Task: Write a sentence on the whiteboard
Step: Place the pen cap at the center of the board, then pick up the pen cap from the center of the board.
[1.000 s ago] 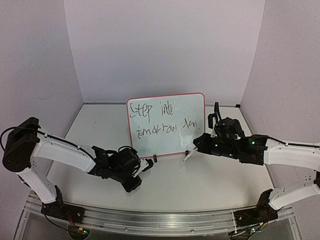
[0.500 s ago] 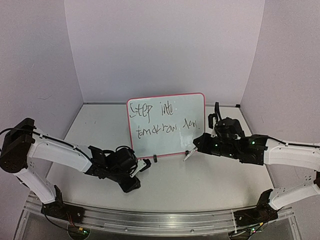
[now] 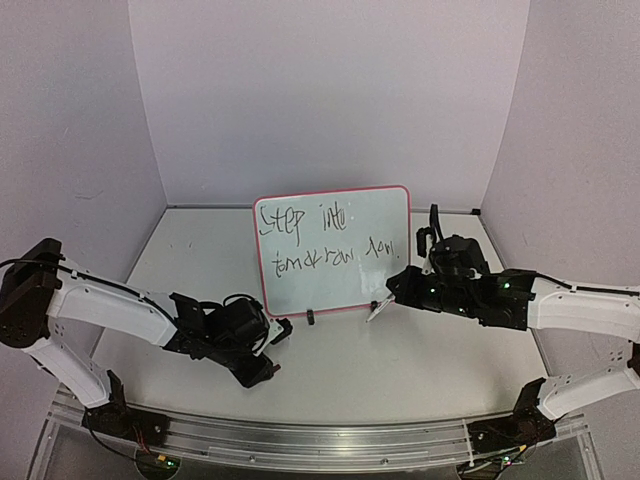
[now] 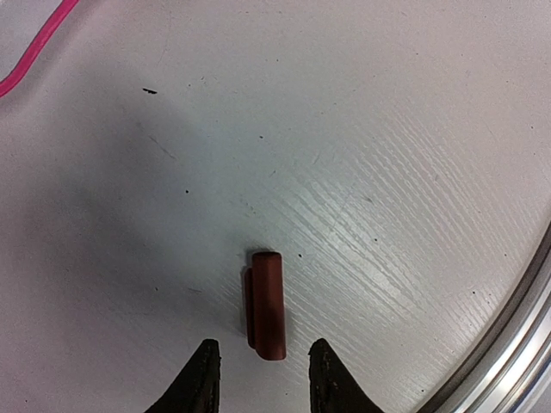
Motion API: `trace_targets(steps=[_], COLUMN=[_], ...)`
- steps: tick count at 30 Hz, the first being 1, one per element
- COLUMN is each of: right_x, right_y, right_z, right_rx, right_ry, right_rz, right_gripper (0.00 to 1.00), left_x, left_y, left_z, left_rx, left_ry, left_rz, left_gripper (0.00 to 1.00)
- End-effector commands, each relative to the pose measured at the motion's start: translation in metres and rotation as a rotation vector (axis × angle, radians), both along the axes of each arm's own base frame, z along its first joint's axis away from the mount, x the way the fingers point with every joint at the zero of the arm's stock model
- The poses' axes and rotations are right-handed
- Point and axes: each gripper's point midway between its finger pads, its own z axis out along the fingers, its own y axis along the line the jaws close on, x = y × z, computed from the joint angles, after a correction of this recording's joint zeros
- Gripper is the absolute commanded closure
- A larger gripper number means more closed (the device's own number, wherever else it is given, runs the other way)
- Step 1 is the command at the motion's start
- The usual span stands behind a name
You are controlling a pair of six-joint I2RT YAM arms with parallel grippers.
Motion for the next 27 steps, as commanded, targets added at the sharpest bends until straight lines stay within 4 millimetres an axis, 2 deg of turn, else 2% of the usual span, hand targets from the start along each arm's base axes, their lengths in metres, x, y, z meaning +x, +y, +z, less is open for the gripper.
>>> trace_targets(steps=[1, 18, 27], right_x=[0.004, 0.003, 0.002], right_y=[-0.001, -0.005, -0.008], right_z=[0.014, 0.013, 0.013], right_rx=[0.025, 0.024, 0.028], right_ry=[-0.031, -0.034, -0.034], right_rz=[-0.019, -0.030, -0.035], right_gripper=[1.00, 1.00, 1.00], left_x=[0.000, 0.000, -0.003], left_y=[-0.002, -0.013, -0.010], left_z=[0.002, -0.009, -0.017], left_rx=[0.013, 0.059, 0.105], left_ry=[0.007, -0.012, -0.016], left_rz=[0.002, -0.035, -0.028], left_gripper=[0.67, 0.74, 0.91])
